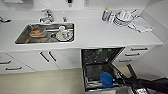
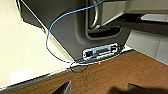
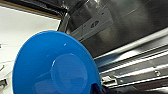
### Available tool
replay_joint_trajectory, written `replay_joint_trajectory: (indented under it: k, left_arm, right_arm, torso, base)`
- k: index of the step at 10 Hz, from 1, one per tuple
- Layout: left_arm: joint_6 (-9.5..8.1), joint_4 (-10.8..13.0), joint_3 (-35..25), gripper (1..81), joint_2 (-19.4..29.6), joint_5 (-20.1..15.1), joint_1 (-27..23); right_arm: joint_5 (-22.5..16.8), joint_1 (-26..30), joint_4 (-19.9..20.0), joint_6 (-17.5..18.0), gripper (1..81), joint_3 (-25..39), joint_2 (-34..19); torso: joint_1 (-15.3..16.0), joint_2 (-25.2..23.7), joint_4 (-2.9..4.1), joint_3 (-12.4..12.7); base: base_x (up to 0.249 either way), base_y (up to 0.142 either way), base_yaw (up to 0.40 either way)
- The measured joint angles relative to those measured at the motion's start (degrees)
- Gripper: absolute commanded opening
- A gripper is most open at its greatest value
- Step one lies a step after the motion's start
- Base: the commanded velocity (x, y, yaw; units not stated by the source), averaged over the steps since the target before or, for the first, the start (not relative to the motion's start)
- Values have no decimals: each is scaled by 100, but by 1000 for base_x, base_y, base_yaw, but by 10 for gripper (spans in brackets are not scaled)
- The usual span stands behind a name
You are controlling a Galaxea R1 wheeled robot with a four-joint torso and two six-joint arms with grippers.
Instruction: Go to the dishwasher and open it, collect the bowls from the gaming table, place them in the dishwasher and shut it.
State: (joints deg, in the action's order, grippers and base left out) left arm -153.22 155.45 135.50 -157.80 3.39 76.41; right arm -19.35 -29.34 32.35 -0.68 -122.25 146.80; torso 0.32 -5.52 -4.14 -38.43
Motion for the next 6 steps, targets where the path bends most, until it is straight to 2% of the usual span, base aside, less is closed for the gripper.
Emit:
replay_joint_trajectory:
  k: [5, 6]
  left_arm:
    - [0, 2, 0, 811, 2, 0, 32]
    - [0, 2, 0, 811, 0, 0, 33]
  right_arm:
    - [-33, 641, 0, 184, 10, -124, 229]
    - [-27, 768, 2, 216, 811, -182, 243]
  torso:
    - [0, 2, 0, -2]
    - [0, 2, 0, -2]
  base:
    - [0, 0, 0]
    - [0, 0, 0]
